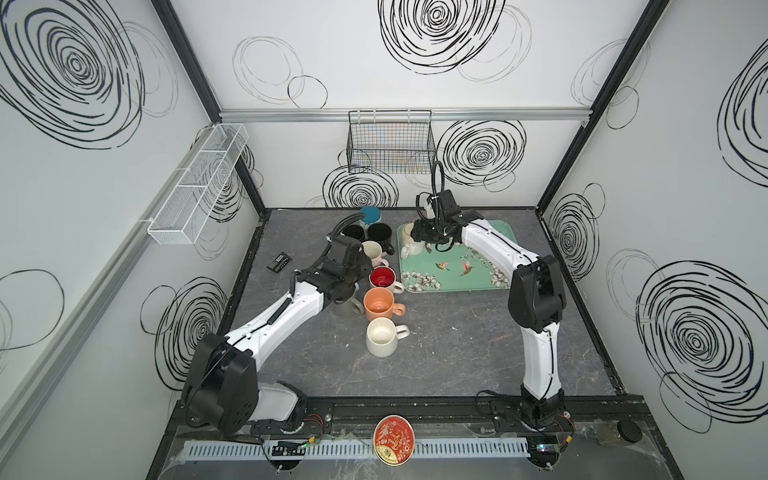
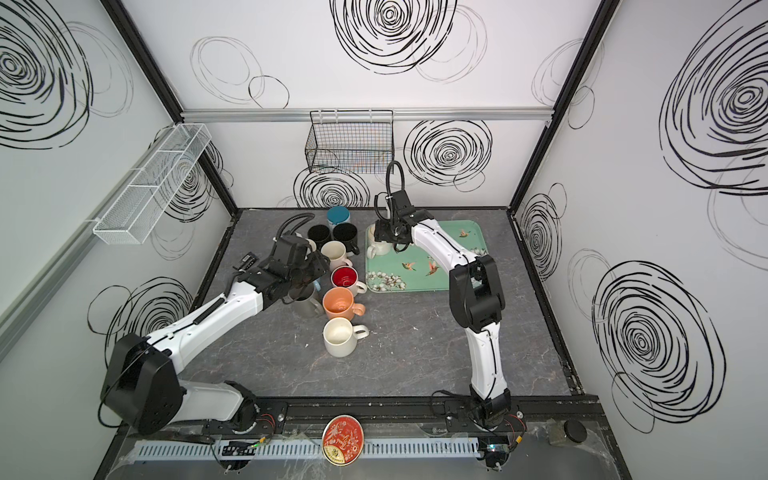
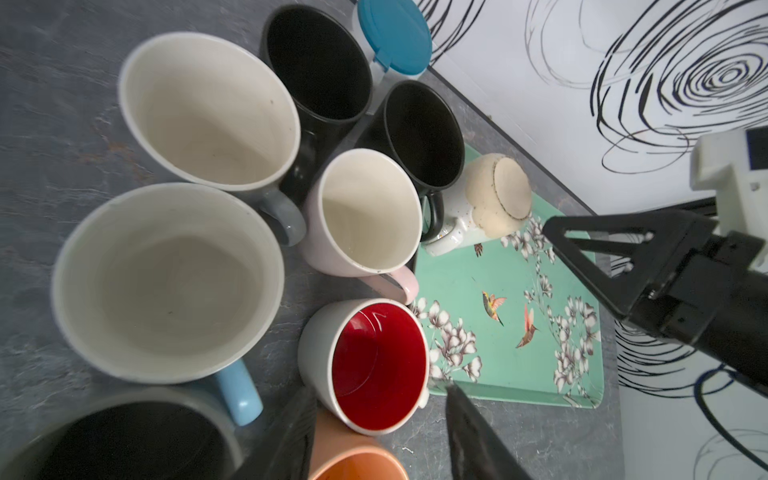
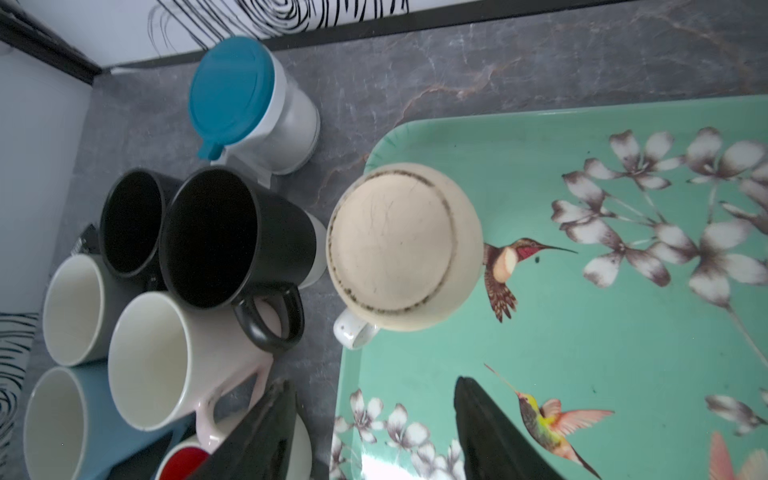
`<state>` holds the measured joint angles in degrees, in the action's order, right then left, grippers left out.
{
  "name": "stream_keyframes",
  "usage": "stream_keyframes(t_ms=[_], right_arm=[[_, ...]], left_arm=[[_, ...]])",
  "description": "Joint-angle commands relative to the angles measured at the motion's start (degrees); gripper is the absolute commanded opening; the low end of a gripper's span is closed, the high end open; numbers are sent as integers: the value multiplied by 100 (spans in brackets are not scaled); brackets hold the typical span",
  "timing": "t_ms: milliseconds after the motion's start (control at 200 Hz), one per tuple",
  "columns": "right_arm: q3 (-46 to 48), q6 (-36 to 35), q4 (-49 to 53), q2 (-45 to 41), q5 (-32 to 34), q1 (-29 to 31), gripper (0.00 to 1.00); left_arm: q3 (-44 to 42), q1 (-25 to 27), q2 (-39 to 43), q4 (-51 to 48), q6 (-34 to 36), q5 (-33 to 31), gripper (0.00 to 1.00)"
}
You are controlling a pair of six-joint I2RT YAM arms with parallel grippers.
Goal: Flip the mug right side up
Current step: 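Open the left gripper off the grey mug while the right moves over the cream mug, then move the left gripper toward the cream speckled mug while the right descends onto it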
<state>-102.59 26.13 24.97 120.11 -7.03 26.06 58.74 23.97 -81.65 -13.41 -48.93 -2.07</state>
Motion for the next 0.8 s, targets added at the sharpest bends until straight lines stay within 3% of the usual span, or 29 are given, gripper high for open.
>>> stream_keyframes(t_ms=[0, 70, 375, 510, 796], right_arm=[[689, 887, -1491, -404, -174, -213, 63], [939, 928, -1779, -471, -159, -251, 62], [782, 1284, -1179, -168, -917, -679, 60], [1115, 1282, -1207, -376, -956, -797, 59], [1558, 1232, -1154, -717, -1095, -1055, 58]], left_arm=[[643, -154, -451, 705, 333, 637, 52], [1110, -178, -868, 661, 426, 743, 52], [2984, -82, -2762, 569, 245, 945, 51], [3352, 68, -3284, 1150, 22, 874, 53], [4223, 229, -4239, 1341, -183, 358, 54]])
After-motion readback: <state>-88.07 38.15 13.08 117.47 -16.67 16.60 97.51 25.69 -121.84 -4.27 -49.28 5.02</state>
